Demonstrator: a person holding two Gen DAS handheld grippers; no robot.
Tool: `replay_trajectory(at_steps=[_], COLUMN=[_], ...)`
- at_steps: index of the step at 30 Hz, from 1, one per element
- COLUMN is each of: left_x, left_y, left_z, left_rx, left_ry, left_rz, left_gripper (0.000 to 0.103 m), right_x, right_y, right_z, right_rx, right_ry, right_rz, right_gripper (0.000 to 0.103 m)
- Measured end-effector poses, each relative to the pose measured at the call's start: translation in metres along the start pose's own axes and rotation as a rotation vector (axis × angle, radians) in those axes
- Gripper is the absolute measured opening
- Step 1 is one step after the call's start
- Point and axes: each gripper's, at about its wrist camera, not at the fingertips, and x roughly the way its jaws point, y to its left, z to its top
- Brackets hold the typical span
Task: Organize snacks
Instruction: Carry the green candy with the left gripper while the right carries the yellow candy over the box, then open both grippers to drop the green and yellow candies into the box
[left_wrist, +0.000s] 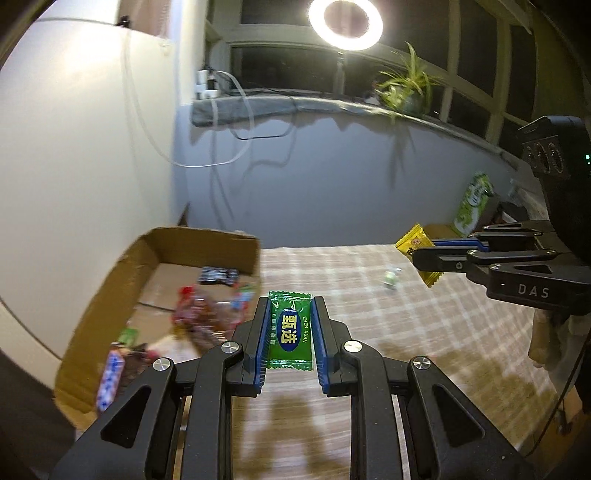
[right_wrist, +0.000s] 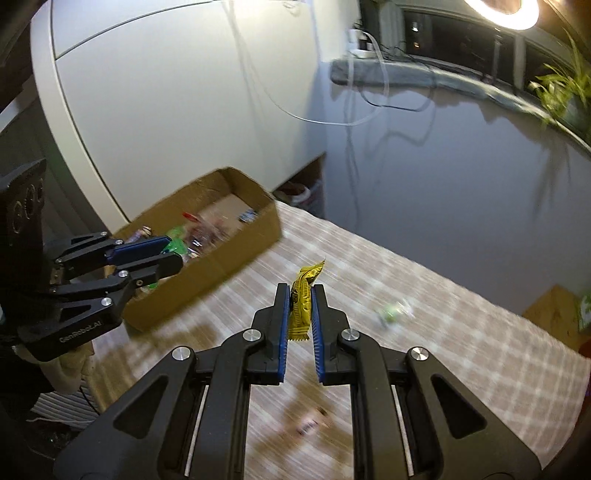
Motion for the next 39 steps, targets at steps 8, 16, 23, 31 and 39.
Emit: replay_trajectory(at_steps=[8,16,23,31,39], left_x=[-0.009,-0.007,0.003,0.011,0.012], left_y=[0.042,0.071,0.091,0.102,0.102], left_z=[0.001,0.005,0.005,0.006,0.006], left_rx=[-0.04,-0.079,-0.096,-0.112,-0.113], left_ry=[-0.016,-0.028,-0.016,-0.004,0.003], left_rz=[0.062,0.092,0.108,0.109,0.112], left_gripper=[0.02,0.02,0.02,0.02,0.022], right_x=[0.025,0.06,0.09,0.119,0.129], right_y=[0.046,0.079,0.088,0.087,0.089], right_z=[0.035,0.061,0.071,0.077,0.079], right_rx=[-0.063,-0.094,-0.083,-0.073,-0.081], right_ry=[-0.016,0.0,0.026,0.064,0.08], right_rz=[0.071,0.129,0.161,0.177,0.179], right_gripper=[0.011,0.011,0.011,0.011,0.012])
